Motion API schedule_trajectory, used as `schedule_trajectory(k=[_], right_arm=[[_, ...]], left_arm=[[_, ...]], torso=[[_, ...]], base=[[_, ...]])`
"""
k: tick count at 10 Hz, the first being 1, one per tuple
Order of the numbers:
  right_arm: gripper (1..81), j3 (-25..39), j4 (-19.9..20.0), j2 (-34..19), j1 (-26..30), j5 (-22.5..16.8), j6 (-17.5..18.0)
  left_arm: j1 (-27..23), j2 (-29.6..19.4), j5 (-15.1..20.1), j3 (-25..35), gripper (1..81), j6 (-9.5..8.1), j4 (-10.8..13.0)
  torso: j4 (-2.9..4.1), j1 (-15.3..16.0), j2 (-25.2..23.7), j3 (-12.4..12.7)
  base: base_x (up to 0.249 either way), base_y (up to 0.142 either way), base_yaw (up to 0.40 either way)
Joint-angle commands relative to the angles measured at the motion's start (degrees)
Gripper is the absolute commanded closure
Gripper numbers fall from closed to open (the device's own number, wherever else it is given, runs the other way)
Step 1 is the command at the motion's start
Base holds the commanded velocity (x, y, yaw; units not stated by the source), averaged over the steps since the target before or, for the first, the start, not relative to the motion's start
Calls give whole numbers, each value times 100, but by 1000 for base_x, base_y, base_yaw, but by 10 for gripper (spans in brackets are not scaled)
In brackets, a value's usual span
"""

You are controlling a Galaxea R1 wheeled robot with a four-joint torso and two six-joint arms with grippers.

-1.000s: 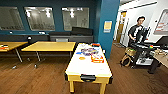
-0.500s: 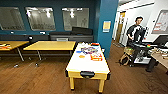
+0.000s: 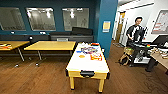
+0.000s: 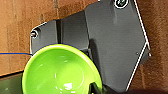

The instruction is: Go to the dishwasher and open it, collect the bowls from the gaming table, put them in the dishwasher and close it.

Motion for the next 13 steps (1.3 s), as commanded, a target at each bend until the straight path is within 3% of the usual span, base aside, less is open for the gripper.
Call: schedule_trajectory(k=[1,5,13], right_arm=[[811,25,-73,-4,282,-267,-17],[811,25,-64,-4,264,-259,-17],[811,33,-55,5,247,-259,-17]], left_arm=[[-169,-102,125,-11,811,2,52],[-169,-129,81,-2,811,2,52],[-169,-67,178,-11,811,11,44]], torso=[[0,0,0,0],[0,0,0,0],[0,2,0,0]], base=[[0,0,0],[0,0,-73],[0,0,-366]])
